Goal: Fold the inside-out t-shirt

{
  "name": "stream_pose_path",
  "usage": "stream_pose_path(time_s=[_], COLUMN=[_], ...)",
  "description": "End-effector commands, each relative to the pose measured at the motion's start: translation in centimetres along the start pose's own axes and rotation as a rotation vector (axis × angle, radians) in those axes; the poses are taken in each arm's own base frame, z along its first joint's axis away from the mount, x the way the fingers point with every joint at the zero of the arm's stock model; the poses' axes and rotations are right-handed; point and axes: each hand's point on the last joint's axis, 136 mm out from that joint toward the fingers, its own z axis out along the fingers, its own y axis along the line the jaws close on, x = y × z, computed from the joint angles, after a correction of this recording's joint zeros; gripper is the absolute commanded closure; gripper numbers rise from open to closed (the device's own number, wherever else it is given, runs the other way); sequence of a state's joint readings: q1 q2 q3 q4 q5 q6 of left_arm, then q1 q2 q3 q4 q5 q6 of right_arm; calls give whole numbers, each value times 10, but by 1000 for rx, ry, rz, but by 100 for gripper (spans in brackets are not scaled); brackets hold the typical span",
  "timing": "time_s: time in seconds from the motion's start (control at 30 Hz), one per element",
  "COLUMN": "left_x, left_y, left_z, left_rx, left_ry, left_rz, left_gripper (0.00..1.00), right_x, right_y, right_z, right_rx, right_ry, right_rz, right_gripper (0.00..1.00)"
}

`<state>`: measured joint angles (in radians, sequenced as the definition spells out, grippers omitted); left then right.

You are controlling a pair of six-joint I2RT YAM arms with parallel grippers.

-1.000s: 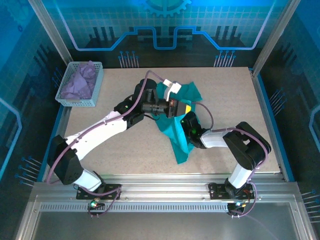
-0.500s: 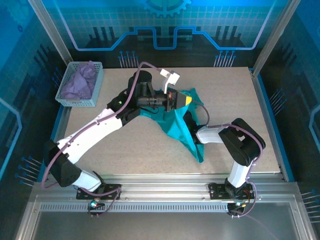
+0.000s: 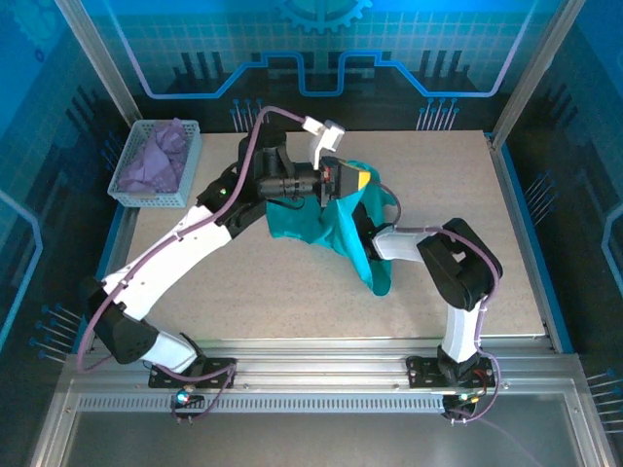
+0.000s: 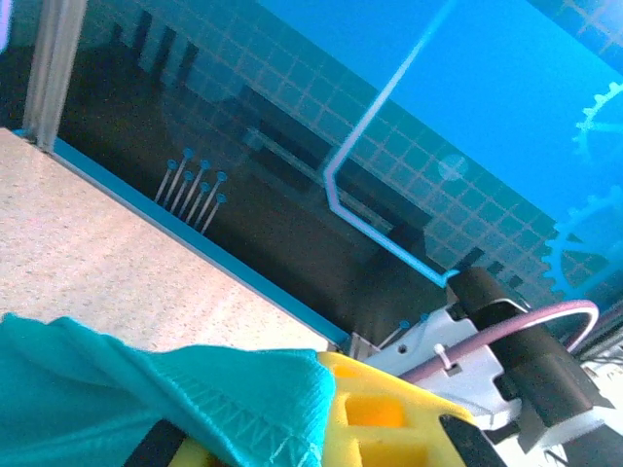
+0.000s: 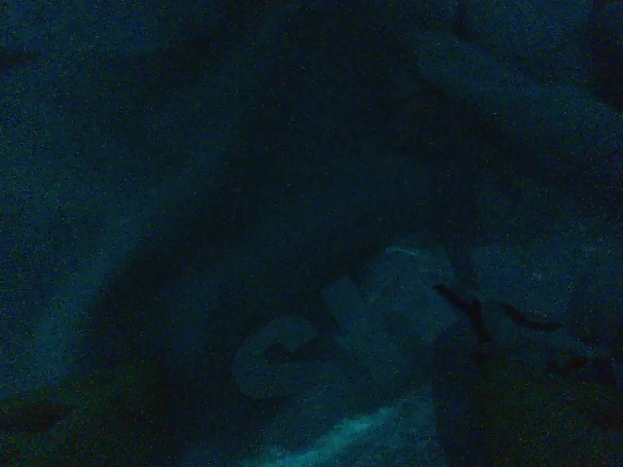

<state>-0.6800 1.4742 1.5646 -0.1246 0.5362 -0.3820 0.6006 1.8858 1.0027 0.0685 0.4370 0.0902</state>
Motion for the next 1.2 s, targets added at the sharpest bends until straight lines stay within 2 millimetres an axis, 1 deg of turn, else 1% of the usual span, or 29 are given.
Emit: stream_pose_path(time_s=[0.0,0.03,0.07,0.13,0.17,0.23,0.27,0.3,0.37,0.43,0.5,0.53,0.6,0.63,0.7,0.73,0.8,0.9,1.0,1.07,1.17], left_x=[-50,-52,-52,-49,-48,-38,-34,-28,-17,-5,9,16,30,35,45,48,60,78,96,107,125], left_y=[-35,-30,-22,2,13,49,64,84,121,166,205,224,252,262,273,277,288,310,330,338,343], left_z=[-33,-35,-37,-41,-44,-50,-54,-59,-73,-94,-114,-126,-139,-142,-141,-140,-138,-150,-156,-151,-136], left_rx=[17,-12,-41,-140,-187,-312,-368,-441,-563,-680,-777,-826,-891,-910,-923,-927,-949,-1017,-1046,-1039,-982], left_ry=[-155,-171,-184,-209,-223,-232,-238,-243,-252,-261,-267,-271,-260,-255,-239,-232,-201,-173,-158,-132,-94], left_rz=[126,124,121,99,88,42,25,3,-51,-143,-221,-254,-301,-318,-326,-328,-338,-377,-439,-465,-524], left_gripper=[100,100,100,100,100,100,100,100,100,100,100,100,100,100,100,100,100,100,100,100,100], right_x=[44,45,49,50,47,36,29,19,3,-12,-21,-26,-35,-43,-59,-67,-82,-102,-119,-132,-153], right_y=[0,2,3,7,8,6,5,4,4,4,7,9,16,20,28,29,25,17,19,20,20], right_z=[13,14,15,15,13,3,-4,-13,-32,-54,-74,-84,-102,-109,-120,-125,-138,-163,-185,-199,-216], right_rx=[-9,-22,-35,-60,-73,-103,-114,-131,-172,-220,-284,-316,-388,-424,-488,-497,-496,-514,-586,-629,-681], right_ry=[170,184,203,215,211,185,164,131,75,16,-39,-68,-127,-161,-219,-242,-291,-368,-435,-486,-549], right_rz=[14,14,16,13,12,14,16,19,24,26,23,27,39,61,98,108,110,82,86,86,89], right_gripper=[23,33,45,67,76,94,98,100,100,100,100,100,100,100,100,100,100,100,100,100,100])
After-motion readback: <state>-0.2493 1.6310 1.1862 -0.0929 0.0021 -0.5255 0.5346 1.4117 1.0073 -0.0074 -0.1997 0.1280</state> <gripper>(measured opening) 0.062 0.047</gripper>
